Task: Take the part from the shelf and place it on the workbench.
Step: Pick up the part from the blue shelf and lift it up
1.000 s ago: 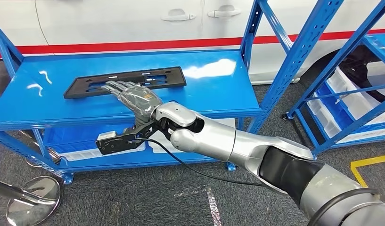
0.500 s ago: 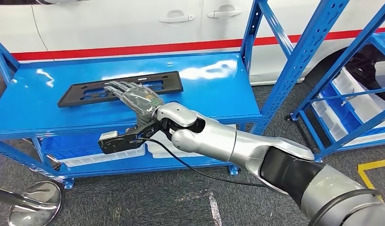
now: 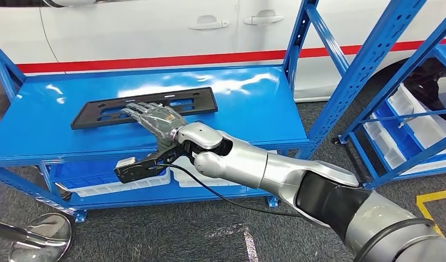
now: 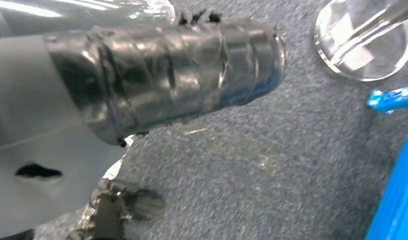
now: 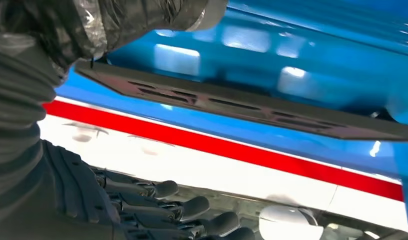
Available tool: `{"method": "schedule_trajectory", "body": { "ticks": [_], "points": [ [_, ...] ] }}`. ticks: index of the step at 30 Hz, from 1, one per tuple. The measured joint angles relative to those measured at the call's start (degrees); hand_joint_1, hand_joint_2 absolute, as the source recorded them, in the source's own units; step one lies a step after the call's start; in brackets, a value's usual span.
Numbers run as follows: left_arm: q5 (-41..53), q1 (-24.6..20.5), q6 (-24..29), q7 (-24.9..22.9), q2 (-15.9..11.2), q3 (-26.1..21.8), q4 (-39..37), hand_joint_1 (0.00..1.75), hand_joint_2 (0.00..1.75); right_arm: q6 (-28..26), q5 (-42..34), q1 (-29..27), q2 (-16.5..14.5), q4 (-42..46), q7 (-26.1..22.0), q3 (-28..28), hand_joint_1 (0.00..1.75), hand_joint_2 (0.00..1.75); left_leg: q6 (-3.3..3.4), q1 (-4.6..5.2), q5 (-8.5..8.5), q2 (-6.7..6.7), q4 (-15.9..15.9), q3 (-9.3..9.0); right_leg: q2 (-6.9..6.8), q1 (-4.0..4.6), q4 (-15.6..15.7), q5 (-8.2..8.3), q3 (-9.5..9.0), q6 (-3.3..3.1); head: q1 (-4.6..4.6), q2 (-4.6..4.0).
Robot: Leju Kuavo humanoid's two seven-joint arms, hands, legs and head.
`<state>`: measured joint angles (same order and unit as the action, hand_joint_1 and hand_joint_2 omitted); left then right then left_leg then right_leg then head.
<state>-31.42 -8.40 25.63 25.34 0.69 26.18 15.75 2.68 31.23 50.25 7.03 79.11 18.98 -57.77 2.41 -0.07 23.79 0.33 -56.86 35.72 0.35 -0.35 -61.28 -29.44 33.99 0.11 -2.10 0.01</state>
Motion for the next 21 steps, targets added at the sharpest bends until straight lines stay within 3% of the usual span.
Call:
{"method": "schedule_trajectory", "body": {
  "ticks": [3,4,5,7,9,11,14,16,18,19,20,21],
  "points": [
    [0.14,-0.26,-0.07,-0.23,0.05,0.17,-0.01,0.00,0.00,-0.05,0.39,0.14,-0.31,-2.46,-0.14,-0.19,0.00,1.75,0.23,-0.21,0.19,0.00,0.44,-0.74,-0.09,-0.25,-9.93,-3.61,5.35,0.51,-0.07,0.01],
    [0.16,-0.32,-0.09,-0.29,0.06,0.23,-0.01,0.00,0.00,-0.06,0.58,0.04,-0.44,-3.37,-0.14,-0.33,0.00,1.75,0.19,-0.26,0.43,0.05,0.28,-0.85,-0.12,-0.42,-11.98,-3.60,6.85,0.67,-0.07,0.01],
    [0.16,-0.33,-0.10,-0.37,0.10,0.27,-0.01,0.00,0.00,-0.06,0.78,-0.05,-0.56,-4.20,-0.14,-0.49,0.00,1.75,0.11,-0.34,0.76,0.12,0.05,-0.99,-0.13,-0.60,-12.02,-2.50,7.46,0.84,-0.08,0.01],
    [0.15,-0.25,-0.13,-0.49,0.25,0.33,-0.01,0.00,0.00,-0.03,1.08,-0.05,-0.82,-5.56,-0.14,-0.72,0.00,1.75,-0.33,-0.60,1.68,0.30,-0.83,-1.26,-0.21,-0.97,-6.37,1.83,5.87,1.15,-0.08,0.01],
    [0.14,-0.29,-0.13,-0.57,0.35,0.34,-0.01,0.00,0.00,0.22,1.17,0.15,-1.16,-6.77,-0.15,-0.80,0.00,1.75,-1.02,-0.52,2.61,0.44,-1.96,-1.04,-0.21,-0.94,-0.91,4.13,3.60,1.07,-0.05,0.01],
    [0.13,-0.42,-0.13,-0.64,0.36,0.42,-0.01,0.00,0.00,0.72,1.19,0.15,-1.66,-8.01,-0.16,-0.92,0.00,1.75,-1.56,-0.34,2.97,0.44,-2.44,-0.76,0.00,-0.68,0.30,3.68,2.93,0.49,-0.05,0.01],
    [0.07,-0.46,-0.15,-0.79,0.36,0.58,-0.01,0.00,0.00,1.13,1.15,-0.05,-2.39,-9.85,-0.24,-1.24,0.00,1.75,-2.21,-0.46,3.98,0.21,-3.64,-0.33,0.16,-1.00,0.80,3.41,2.46,-0.54,-0.03,0.02],
    [0.00,-0.46,-0.16,-0.86,0.42,0.63,-0.01,0.00,0.00,1.22,1.00,-0.07,-2.87,-11.16,-0.33,-1.45,0.00,1.75,-2.70,-0.58,6.44,0.04,-8.92,2.17,0.08,-1.11,1.03,3.26,1.91,-1.02,-0.02,0.02],
    [-0.07,-0.40,-0.17,-0.93,0.49,0.67,-0.01,0.00,0.00,1.32,0.83,-0.27,-3.29,-12.57,-0.42,-1.70,0.00,1.75,-2.93,-0.67,8.57,0.00,-15.94,6.09,0.01,-0.92,1.05,2.96,1.53,-1.37,-0.02,0.02],
    [-0.10,-0.35,-0.17,-0.97,0.51,0.67,-0.01,0.00,0.00,1.37,0.78,-0.43,-3.47,-13.23,-0.45,-1.85,0.00,1.75,-2.85,-0.66,8.34,-0.01,-17.54,7.35,0.04,-0.79,1.05,2.78,1.31,-1.48,-0.02,0.02],
    [-0.12,-0.31,-0.17,-0.99,0.51,0.68,-0.01,0.00,0.00,1.39,0.76,-0.57,-3.60,-13.76,-0.47,-1.98,0.00,1.75,-2.62,-0.61,7.01,-0.01,-16.90,7.54,0.11,-0.67,1.05,2.58,1.05,-1.52,-0.02,0.02],
    [-0.13,-0.30,-0.17,-0.99,0.51,0.68,-0.01,0.00,0.00,1.40,0.75,-0.64,-3.75,-14.18,-0.49,-2.07,0.00,1.75,-2.24,-0.49,4.81,0.00,-14.10,6.63,0.20,-0.54,1.06,2.37,0.73,-1.53,-0.02,0.02]
  ]
}}
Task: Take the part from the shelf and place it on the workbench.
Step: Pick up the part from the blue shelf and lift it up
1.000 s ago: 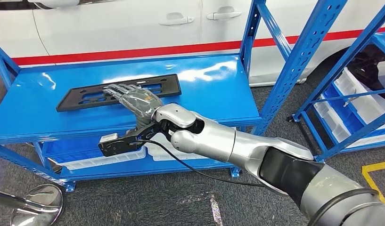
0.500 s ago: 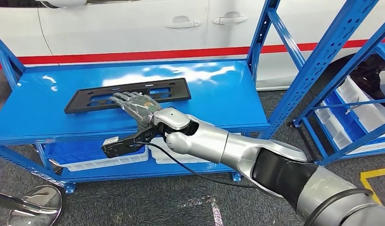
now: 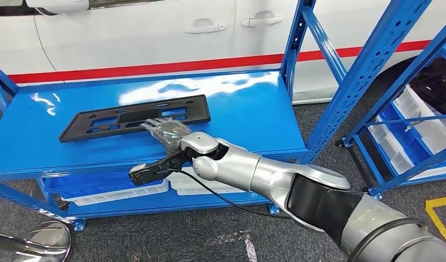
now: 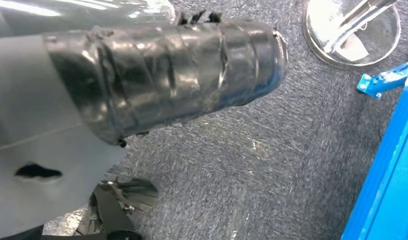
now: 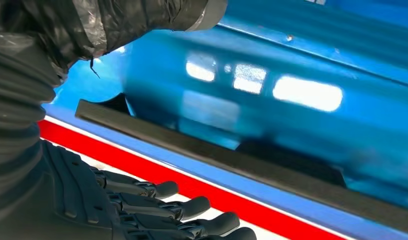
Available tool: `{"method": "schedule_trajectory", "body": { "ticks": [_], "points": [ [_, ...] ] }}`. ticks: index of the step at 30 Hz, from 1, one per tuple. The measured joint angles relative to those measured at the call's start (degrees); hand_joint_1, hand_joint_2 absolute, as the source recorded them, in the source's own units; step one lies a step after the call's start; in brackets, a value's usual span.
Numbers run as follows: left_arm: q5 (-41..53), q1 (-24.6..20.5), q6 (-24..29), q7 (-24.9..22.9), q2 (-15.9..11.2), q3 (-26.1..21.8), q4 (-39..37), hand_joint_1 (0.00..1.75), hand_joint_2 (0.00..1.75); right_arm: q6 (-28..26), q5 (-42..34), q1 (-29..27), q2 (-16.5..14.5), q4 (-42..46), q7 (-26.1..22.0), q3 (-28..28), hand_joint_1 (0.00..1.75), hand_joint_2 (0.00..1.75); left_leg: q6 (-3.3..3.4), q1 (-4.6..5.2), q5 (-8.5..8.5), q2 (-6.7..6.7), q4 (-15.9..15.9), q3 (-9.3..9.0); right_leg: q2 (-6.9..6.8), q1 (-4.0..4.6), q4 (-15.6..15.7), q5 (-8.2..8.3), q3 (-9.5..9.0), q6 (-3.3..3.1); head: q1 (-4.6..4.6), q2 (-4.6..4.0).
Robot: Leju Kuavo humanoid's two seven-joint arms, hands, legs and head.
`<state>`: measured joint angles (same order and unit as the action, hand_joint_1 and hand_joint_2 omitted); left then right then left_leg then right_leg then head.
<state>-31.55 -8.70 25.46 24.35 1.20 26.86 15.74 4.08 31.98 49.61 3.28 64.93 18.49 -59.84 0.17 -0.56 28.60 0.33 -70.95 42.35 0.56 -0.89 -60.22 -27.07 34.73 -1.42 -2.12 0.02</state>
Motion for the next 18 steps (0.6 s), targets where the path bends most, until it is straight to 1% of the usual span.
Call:
{"method": "schedule_trajectory", "body": {
  "ticks": [1,2,3,4,5,7,8,9,10,11,12,13,14,15,16,17,18],
  "points": [
    [0.00,-0.02,-0.01,0.00,-0.02,0.00,0.00,0.00,0.00,0.00,-0.01,-0.01,-0.17,-0.34,-0.03,-0.05,0.00,1.75,0.54,0.22,-2.19,0.03,3.85,-1.49,0.09,0.06,0.04,-0.23,-0.33,0.01,-0.01,0.00],
    [0.00,-0.06,-0.01,-0.02,-0.04,0.01,0.00,0.00,0.00,-0.01,-0.01,0.04,-0.32,-0.62,-0.05,-0.08,0.00,1.75,1.01,0.48,-3.70,0.05,7.19,-3.04,0.17,0.19,0.10,-0.43,-0.56,0.08,-0.02,-0.01],
    [0.01,-0.11,-0.02,-0.03,-0.04,0.02,0.00,0.00,0.00,-0.01,-0.03,0.07,-0.45,-0.95,-0.10,-0.10,0.00,1.75,1.41,0.73,-4.42,0.07,9.75,-4.27,0.23,0.22,0.18,-0.57,-0.69,0.22,-0.02,-0.01],
    [0.01,-0.14,-0.04,-0.05,-0.05,0.07,0.00,0.00,0.00,-0.02,-0.04,0.05,-0.57,-1.31,-0.14,-0.14,0.00,1.75,1.67,0.93,-4.35,0.09,11.01,-4.94,0.26,0.22,0.28,-0.66,-0.72,0.42,-0.02,-0.01],
    [-0.02,-0.14,-0.04,-0.08,-0.04,0.13,0.00,0.00,0.00,-0.02,-0.06,0.02,-0.64,-1.67,-0.16,-0.19,0.00,1.75,1.75,1.03,-4.05,0.10,11.39,-5.25,0.27,0.26,0.44,-0.67,-0.74,0.67,-0.01,-0.01],
    [-0.04,-0.06,-0.06,-0.09,0.03,0.29,0.00,0.00,0.00,-0.04,-0.07,-0.03,-0.82,-2.25,-0.18,-0.23,0.00,1.75,1.86,0.75,-3.99,0.04,12.61,-5.91,0.17,0.36,0.51,-0.97,-0.82,1.24,-0.04,-0.01],
    [-0.04,-0.02,-0.07,-0.10,0.08,0.41,0.00,0.00,0.00,-0.06,-0.07,0.03,-0.87,-2.48,-0.20,-0.23,0.00,1.75,1.92,0.56,-4.07,-0.02,13.21,-6.36,0.09,0.42,-0.31,-1.62,-0.51,1.48,-0.07,-0.01],
    [-0.02,-0.03,-0.09,-0.10,0.11,0.56,0.00,0.00,0.00,-0.08,-0.07,0.11,-0.91,-2.72,-0.22,-0.23,0.00,1.75,2.04,0.37,-4.14,-0.08,13.75,-6.83,0.01,0.44,-2.31,-2.74,0.39,1.69,-0.09,-0.01],
    [0.00,-0.08,-0.10,-0.10,0.15,0.71,0.00,0.00,0.00,-0.08,-0.07,0.13,-0.91,-3.02,-0.23,-0.25,0.00,1.75,2.19,0.33,-4.08,-0.11,13.94,-7.15,-0.07,0.35,-5.40,-4.12,1.91,1.82,-0.09,-0.01],
    [0.01,-0.13,-0.12,-0.11,0.15,0.84,0.00,0.00,0.00,-0.08,-0.08,0.06,-0.92,-3.36,-0.25,-0.31,0.00,1.75,2.36,0.32,-3.92,-0.12,13.95,-7.34,-0.08,0.28,-8.99,-5.46,3.82,1.94,-0.10,0.00],
    [0.02,-0.16,-0.14,-0.11,0.15,0.91,0.00,0.00,0.00,-0.08,-0.08,-0.13,-0.92,-3.70,-0.25,-0.40,0.00,1.75,2.47,0.30,-3.71,-0.10,13.89,-7.50,-0.09,0.17,-12.01,-6.12,5.62,2.10,-0.09,0.00],
    [0.02,-0.13,-0.14,-0.11,0.17,0.95,0.00,0.00,0.00,-0.08,-0.08,-0.36,-0.92,-4.00,-0.25,-0.51,0.00,1.75,2.48,0.26,-3.47,-0.06,13.79,-7.68,-0.11,0.03,-13.49,-5.83,6.77,2.29,-0.10,0.00],
    [0.02,-0.03,-0.14,-0.12,0.22,0.97,0.00,0.00,0.00,-0.08,-0.08,-0.51,-0.92,-4.26,-0.25,-0.62,0.00,1.75,2.39,0.18,-3.14,0.00,13.56,-7.87,-0.17,-0.17,-12.78,-4.37,6.93,2.49,-0.10,0.00],
    [0.02,0.05,-0.15,-0.13,0.27,0.98,0.00,0.00,0.00,-0.09,-0.08,-0.53,-0.91,-4.46,-0.25,-0.69,0.00,1.75,2.22,0.06,-2.72,0.07,13.18,-8.02,-0.25,-0.40,-10.20,-2.12,6.20,2.70,-0.10,0.00],
    [0.02,0.13,-0.17,-0.14,0.32,0.98,0.00,0.00,0.00,-0.11,-0.09,-0.47,-0.91,-4.62,-0.25,-0.72,0.00,1.75,1.96,-0.04,-2.20,0.11,12.67,-8.09,-0.35,-0.57,-7.02,-0.26,5.05,2.85,-0.10,0.00],
    [0.03,0.11,-0.19,-0.14,0.36,0.99,-0.01,0.00,0.00,-0.15,-0.09,-0.34,-0.94,-4.78,-0.27,-0.75,0.00,1.75,1.60,-0.01,-1.66,0.14,11.97,-8.00,-0.41,-0.61,-3.94,0.99,3.78,2.88,-0.12,-0.01],
    [0.05,0.06,-0.21,-0.14,0.36,0.99,-0.01,0.00,0.00,-0.23,-0.10,-0.24,-1.01,-4.91,-0.34,-0.77,0.00,1.75,1.26,0.07,-1.28,0.14,11.50,-7.81,-0.39,-0.56,-2.13,1.38,2.98,2.70,-0.11,-0.01]
  ]
}}
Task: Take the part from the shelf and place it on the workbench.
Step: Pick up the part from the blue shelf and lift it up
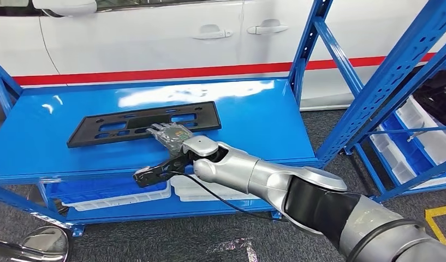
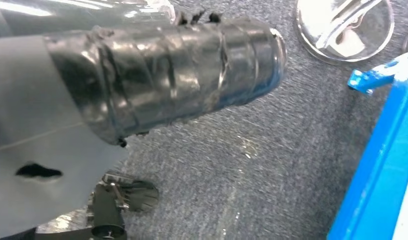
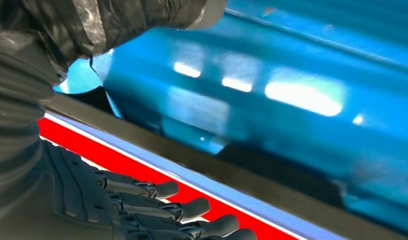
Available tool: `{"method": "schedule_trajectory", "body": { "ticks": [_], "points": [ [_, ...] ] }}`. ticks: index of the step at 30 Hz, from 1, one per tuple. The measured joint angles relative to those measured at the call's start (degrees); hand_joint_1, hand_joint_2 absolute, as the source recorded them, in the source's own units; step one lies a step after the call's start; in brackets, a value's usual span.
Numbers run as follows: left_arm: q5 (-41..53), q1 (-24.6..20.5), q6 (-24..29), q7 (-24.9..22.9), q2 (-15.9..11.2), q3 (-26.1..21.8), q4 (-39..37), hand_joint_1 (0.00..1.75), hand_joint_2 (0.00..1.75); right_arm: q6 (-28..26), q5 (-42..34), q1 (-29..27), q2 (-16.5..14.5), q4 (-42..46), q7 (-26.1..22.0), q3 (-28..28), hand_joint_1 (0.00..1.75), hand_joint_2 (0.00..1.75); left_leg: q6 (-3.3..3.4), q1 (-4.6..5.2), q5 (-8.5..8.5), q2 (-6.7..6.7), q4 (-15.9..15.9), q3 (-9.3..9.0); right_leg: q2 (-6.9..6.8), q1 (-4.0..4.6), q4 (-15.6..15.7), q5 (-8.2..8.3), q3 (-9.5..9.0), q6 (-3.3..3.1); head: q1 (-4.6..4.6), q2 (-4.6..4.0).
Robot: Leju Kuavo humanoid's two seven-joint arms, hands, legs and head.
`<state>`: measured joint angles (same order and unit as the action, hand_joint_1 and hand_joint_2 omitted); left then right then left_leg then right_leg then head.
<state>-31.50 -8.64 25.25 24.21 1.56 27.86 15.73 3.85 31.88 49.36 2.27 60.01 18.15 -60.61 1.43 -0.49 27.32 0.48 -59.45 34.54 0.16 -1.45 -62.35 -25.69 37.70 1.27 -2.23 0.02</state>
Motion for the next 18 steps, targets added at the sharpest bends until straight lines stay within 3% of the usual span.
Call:
{"method": "schedule_trajectory", "body": {
  "ticks": [2,5,6,8,10,11,14,16,18],
  "points": [
    [0.02,-0.07,-0.08,-0.01,0.00,0.03,-0.01,0.00,0.00,-0.24,-0.01,-0.03,-0.15,-0.22,-0.14,-0.06,0.00,1.75,-0.54,0.14,0.28,-0.05,-0.40,0.23,0.19,0.29,1.01,-0.51,-0.53,-0.59,0.00,0.00],
    [0.03,0.04,-0.33,-0.01,-0.01,0.05,-0.01,0.00,0.00,-0.86,0.07,-0.14,-0.25,-0.45,-0.26,-0.09,0.00,1.75,-1.16,-0.04,1.13,-0.18,-1.35,0.54,0.32,0.08,1.42,-0.68,-1.06,-1.60,0.01,0.01],
    [0.03,0.04,-0.39,-0.01,0.01,0.05,-0.01,0.00,0.00,-1.16,0.13,-0.07,-0.29,-0.45,-0.27,-0.09,0.00,1.75,-1.43,-0.10,2.13,-0.20,-3.34,1.46,0.27,-0.12,1.66,-0.74,-1.42,-1.88,0.01,0.01],
    [0.03,0.02,-0.46,0.00,0.10,0.07,-0.01,0.00,0.00,-1.77,0.24,0.03,-0.35,-0.47,-0.26,-0.09,0.00,1.75,-1.90,-0.29,4.68,-0.25,-10.11,5.08,0.15,-0.20,1.84,-1.03,-2.05,-2.27,0.03,0.01],
    [0.00,0.16,-0.50,-0.01,0.16,0.08,-0.01,0.00,0.00,-2.23,0.37,-0.03,-0.37,-0.58,-0.05,-0.09,0.00,1.75,-2.04,-0.39,4.97,-0.26,-14.72,8.23,0.17,-0.13,1.84,-1.40,-2.54,-2.42,0.02,0.01],
    [-0.02,0.26,-0.50,-0.02,0.16,0.08,-0.01,0.00,0.00,-2.46,0.49,-0.08,-0.37,-0.64,0.15,-0.08,0.00,1.75,-1.93,-0.38,3.54,-0.25,-14.05,8.43,0.27,-0.12,1.84,-1.62,-2.84,-2.40,0.02,0.01],
    [-0.11,0.30,-0.51,-0.01,0.15,0.08,-0.01,0.00,0.00,-3.42,1.29,-0.01,-0.39,-0.71,0.96,-0.05,0.00,1.75,-1.09,-0.08,-2.42,-0.20,-4.33,4.75,0.59,-0.05,1.92,-2.31,-3.74,-2.06,0.02,0.01],
    [-0.17,0.20,-0.50,-0.01,0.14,0.16,-0.01,0.00,0.00,-4.05,2.01,0.06,-0.42,-0.74,1.55,-0.01,0.00,1.75,-0.71,0.32,-2.92,-0.14,-0.66,3.01,0.69,0.02,2.16,-2.46,-3.83,-1.59,0.00,0.01],
    [-0.30,0.23,-0.49,-0.01,0.16,0.33,-0.01,0.00,0.00,-4.31,2.66,0.06,-0.43,-0.77,2.09,0.03,0.00,1.75,-0.43,0.33,-2.52,-0.13,0.38,2.40,0.70,0.10,2.60,-2.51,-3.87,-0.96,-0.02,0.01]
  ]
}}
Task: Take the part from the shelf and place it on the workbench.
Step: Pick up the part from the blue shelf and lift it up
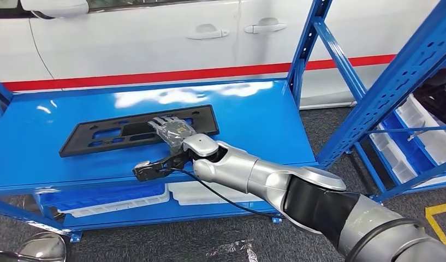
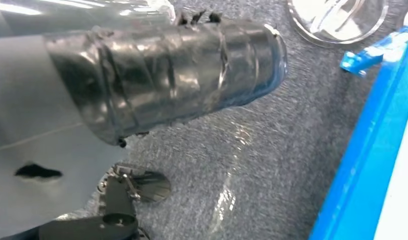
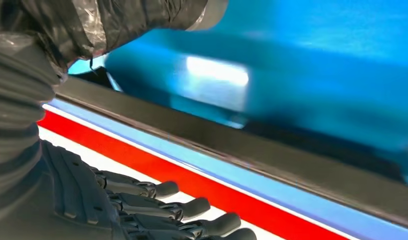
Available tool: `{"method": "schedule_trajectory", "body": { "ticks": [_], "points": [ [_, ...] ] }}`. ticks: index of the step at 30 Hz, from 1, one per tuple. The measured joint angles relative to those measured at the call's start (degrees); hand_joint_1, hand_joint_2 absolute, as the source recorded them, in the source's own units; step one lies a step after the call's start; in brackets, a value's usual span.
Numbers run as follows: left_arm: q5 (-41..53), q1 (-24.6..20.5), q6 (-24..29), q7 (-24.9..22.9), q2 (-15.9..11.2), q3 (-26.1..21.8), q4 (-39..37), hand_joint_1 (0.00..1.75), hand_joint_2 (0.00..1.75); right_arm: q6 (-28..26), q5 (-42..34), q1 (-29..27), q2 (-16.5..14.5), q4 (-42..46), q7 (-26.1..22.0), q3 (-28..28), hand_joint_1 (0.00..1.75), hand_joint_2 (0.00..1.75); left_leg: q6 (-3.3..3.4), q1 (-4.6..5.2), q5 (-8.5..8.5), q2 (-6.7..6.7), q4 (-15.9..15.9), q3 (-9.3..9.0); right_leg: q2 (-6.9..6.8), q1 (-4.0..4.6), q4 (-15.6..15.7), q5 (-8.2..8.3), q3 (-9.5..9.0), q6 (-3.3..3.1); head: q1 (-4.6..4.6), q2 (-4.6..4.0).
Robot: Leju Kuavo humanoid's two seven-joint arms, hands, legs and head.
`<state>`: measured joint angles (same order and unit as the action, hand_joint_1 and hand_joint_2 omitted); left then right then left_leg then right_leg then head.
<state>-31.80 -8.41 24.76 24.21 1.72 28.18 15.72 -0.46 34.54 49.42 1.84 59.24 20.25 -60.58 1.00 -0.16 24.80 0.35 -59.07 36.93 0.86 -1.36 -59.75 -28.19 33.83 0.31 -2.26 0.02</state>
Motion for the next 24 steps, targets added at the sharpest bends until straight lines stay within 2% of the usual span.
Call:
{"method": "schedule_trajectory", "body": {
  "ticks": [2,3,5,6,7,8,10,11,12,14,16,17,18,20,21,22,23,24],
  "points": [
    [-0.09,0.11,0.01,0.01,0.09,0.15,0.00,0.00,0.00,-0.07,0.55,0.09,0.00,-0.03,0.46,0.12,0.00,1.75,0.50,-0.26,-0.17,-0.05,1.02,-0.77,-0.16,0.16,-1.13,-0.94,0.43,0.48,-0.08,0.00],
    [-0.09,0.09,0.02,0.01,0.13,0.23,0.00,0.00,0.00,-0.11,0.77,0.18,0.00,-0.05,0.62,0.19,0.00,1.75,0.82,-0.38,-0.20,-0.10,1.48,-1.22,-0.24,0.27,-3.35,-2.11,1.44,0.55,-0.14,0.00],
    [-0.11,-0.05,0.03,0.01,0.14,0.45,0.00,0.00,0.00,-0.18,0.97,0.13,0.00,-0.15,0.86,0.28,0.00,1.75,1.37,-0.25,0.06,-0.13,1.63,-1.75,-0.30,0.30,-10.46,-4.84,5.06,0.51,-0.20,0.00],
    [-0.12,-0.10,0.03,0.01,0.13,0.58,0.00,0.00,0.00,-0.19,1.02,-0.05,0.01,-0.22,0.98,0.28,0.00,1.75,1.50,-0.20,0.27,-0.10,1.61,-1.95,-0.29,0.33,-13.46,-5.47,6.86,0.53,-0.19,0.00],
    [-0.13,-0.07,0.02,0.01,0.13,0.72,0.00,0.00,0.00,-0.18,1.11,-0.27,0.01,-0.32,1.09,0.28,0.00,1.75,1.54,-0.18,0.51,-0.07,1.55,-2.19,-0.32,0.30,-14.69,-5.05,7.93,0.57,-0.20,0.00],
    [-0.14,0.02,0.02,0.01,0.15,0.84,0.00,0.00,0.00,-0.15,1.28,-0.43,0.01,-0.41,1.19,0.28,0.00,1.75,1.50,-0.18,0.78,-0.02,1.43,-2.43,-0.36,0.24,-13.72,-3.54,7.96,0.62,-0.19,0.00],
    [-0.17,0.17,0.01,0.01,0.22,0.97,0.00,0.00,0.00,-0.08,1.67,-0.38,0.00,-0.53,1.30,0.29,0.00,1.75,1.22,-0.20,1.51,0.04,0.92,-2.82,-0.55,0.15,-7.36,0.79,5.84,0.54,-0.20,0.00],
    [-0.20,0.13,0.01,0.01,0.26,1.01,0.00,0.00,0.00,0.03,1.81,-0.22,-0.03,-0.56,1.34,0.30,0.00,1.75,0.97,-0.06,1.93,0.06,0.44,-2.80,-0.62,0.19,-4.05,2.10,4.50,0.44,-0.19,0.00],
    [-0.23,0.05,0.03,0.01,0.28,1.04,-0.01,0.00,0.00,0.21,1.88,-0.10,-0.06,-0.60,1.38,0.31,0.00,1.75,0.69,0.04,2.24,0.08,0.12,-2.70,-0.66,0.25,-1.91,2.70,3.58,0.30,-0.18,0.00],
    [-0.32,-0.07,0.13,0.01,0.29,1.10,-0.01,0.00,0.00,0.94,2.06,-0.04,-0.11,-0.78,1.52,0.32,0.00,1.75,0.17,0.18,2.50,0.08,-0.19,-2.49,-0.56,0.47,-0.62,2.46,2.92,-0.01,-0.16,0.00],
    [-0.44,-0.05,0.34,0.00,0.27,1.14,-0.01,0.00,0.00,2.09,2.38,-0.12,-0.15,-1.10,1.71,0.32,0.00,1.75,-0.32,0.05,2.92,0.03,-0.53,-2.30,-0.50,0.25,-0.32,2.58,2.68,-0.44,-0.17,0.00],
    [-0.54,-0.05,0.46,0.00,0.26,1.15,-0.02,0.00,0.00,2.71,2.54,-0.10,-0.19,-1.28,1.81,0.32,0.00,1.75,-0.65,0.01,3.68,0.00,-1.73,-1.77,-0.54,0.05,-0.06,2.61,2.44,-0.68,-0.15,0.00],
    [-0.64,-0.06,0.54,0.01,0.26,1.15,-0.02,0.00,0.00,3.25,2.64,-0.07,-0.26,-1.44,1.89,0.30,0.00,1.75,-0.99,-0.08,4.91,-0.03,-4.14,-0.62,-0.59,-0.14,0.13,2.59,2.17,-0.86,-0.14,0.00],
    [-0.79,-0.07,0.56,0.01,0.31,1.16,-0.02,0.00,0.00,3.93,2.71,-0.08,-0.42,-1.80,1.99,0.19,0.00,1.75,-1.58,-0.32,7.55,-0.07,-11.06,2.94,-0.68,-0.22,0.18,2.39,1.85,-1.17,-0.12,0.00],
    [-0.84,-0.03,0.55,0.01,0.33,1.16,-0.02,0.00,0.00,4.07,2.71,-0.23,-0.50,-2.03,2.02,0.12,0.00,1.75,-1.77,-0.46,8.04,-0.08,-13.85,4.62,-0.69,-0.22,0.17,2.25,1.69,-1.25,-0.13,0.00],
    [-0.87,0.03,0.55,0.01,0.34,1.17,-0.02,0.00,0.00,4.08,2.72,-0.44,-0.54,-2.26,2.02,0.06,0.00,1.75,-1.87,-0.55,7.50,-0.09,-14.80,5.52,-0.68,-0.24,0.17,2.10,1.50,-1.28,-0.13,0.00],
    [-0.90,0.08,0.56,0.00,0.34,1.17,-0.02,0.00,0.00,4.04,2.72,-0.66,-0.56,-2.50,2.03,0.03,0.00,1.75,-1.88,-0.63,5.87,-0.09,-13.57,5.39,-0.63,-0.29,0.16,1.91,1.25,-1.24,-0.13,0.00],
    [-0.92,0.09,0.57,-0.01,0.33,1.17,-0.02,0.00,0.00,4.00,2.73,-0.83,-0.57,-2.73,2.03,0.02,0.00,1.75,-1.83,-0.68,3.53,-0.09,-10.48,4.32,-0.58,-0.34,0.16,1.69,0.96,-1.13,-0.13,0.00]
  ]
}}
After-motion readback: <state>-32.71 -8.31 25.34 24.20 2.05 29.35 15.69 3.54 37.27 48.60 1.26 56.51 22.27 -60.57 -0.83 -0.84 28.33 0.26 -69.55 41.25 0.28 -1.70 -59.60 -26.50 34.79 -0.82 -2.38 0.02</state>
